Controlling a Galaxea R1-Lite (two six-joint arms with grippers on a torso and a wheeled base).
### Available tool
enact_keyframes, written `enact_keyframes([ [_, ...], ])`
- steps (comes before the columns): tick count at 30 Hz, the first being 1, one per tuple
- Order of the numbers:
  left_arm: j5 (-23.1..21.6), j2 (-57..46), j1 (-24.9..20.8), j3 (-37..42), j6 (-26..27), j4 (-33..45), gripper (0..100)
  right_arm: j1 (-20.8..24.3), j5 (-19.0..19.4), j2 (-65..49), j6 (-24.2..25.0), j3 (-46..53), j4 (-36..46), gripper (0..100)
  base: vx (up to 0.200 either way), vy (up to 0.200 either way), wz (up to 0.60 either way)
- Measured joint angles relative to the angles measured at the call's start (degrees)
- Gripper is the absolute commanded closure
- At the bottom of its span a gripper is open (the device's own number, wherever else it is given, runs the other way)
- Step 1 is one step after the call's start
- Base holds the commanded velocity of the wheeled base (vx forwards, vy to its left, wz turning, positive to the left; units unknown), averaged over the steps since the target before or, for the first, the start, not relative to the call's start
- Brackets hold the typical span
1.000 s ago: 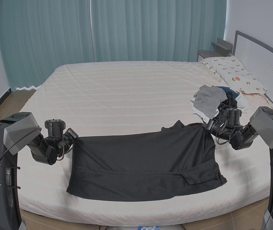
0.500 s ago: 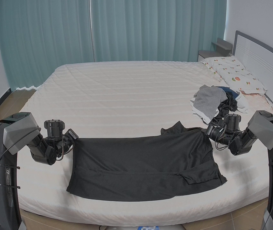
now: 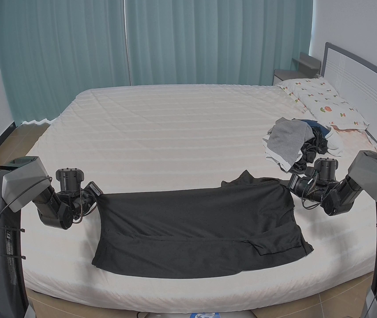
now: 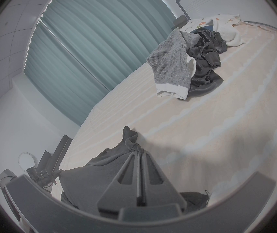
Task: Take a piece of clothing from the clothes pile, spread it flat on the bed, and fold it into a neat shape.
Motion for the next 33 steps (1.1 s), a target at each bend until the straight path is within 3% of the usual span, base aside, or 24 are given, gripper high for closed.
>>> enact_keyframes([
  [5,-0.1,-0.1,0.0,1.8,3.6,-1.2,100,-0.1,0.4,-0.8,0.0,1.1,0.2,100,0.000,0.000,0.00],
  [33,0.2,3.8,-2.5,-3.5,6.4,-2.4,100,-0.3,0.1,1.9,0.0,-1.3,2.8,100,0.000,0.000,0.00],
])
